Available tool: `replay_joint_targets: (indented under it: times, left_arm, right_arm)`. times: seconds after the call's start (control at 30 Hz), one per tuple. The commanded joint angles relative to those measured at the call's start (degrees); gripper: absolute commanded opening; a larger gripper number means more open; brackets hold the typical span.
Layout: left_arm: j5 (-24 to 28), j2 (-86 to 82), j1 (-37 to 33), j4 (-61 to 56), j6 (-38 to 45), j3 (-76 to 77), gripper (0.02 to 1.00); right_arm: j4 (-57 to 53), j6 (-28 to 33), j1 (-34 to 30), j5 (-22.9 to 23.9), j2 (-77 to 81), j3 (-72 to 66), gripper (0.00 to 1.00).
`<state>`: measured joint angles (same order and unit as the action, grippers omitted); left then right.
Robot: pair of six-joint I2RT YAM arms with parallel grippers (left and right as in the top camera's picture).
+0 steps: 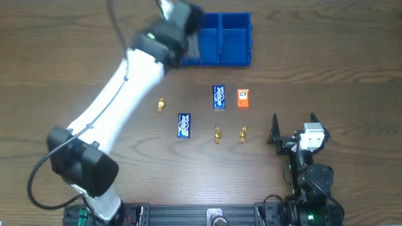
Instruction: Sort Candies Into Trays
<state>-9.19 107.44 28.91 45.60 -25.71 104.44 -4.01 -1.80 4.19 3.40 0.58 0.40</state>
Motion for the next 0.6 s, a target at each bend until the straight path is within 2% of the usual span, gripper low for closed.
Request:
replay_joint_targets:
  times: [0.03,0.2,0.4,0.53,0.6]
  left_arm:
    - [-0.3,9.0,-5.8,5.3,5.4,12.2,0.336]
    - [2.3,18.6,-7.6,6.6,7.4,19.3,0.332]
    - [2.9,23.4,-8.2,6.2,7.5,19.8,0.334]
    - [2.8,23.8,-8.3,6.0,7.4,19.8,0.584]
    - [2.8,23.7,-8.3,5.7,6.8,19.9,0.805]
  right_arm:
    - [-0.4,1.0,-0.3,-0.1,-0.4,0.0,0.998]
    - [-0.4,1.0,-0.3,-0.1,-0.4,0.0,0.998]
    - [-0.4,1.0,-0.3,-0.1,-0.4,0.0,0.998]
    - [-0.4,1.0,-0.3,-0.1,-0.4,0.0,0.998]
    - [-0.4,1.0,-0.3,-0.1,-0.4,0.0,0.998]
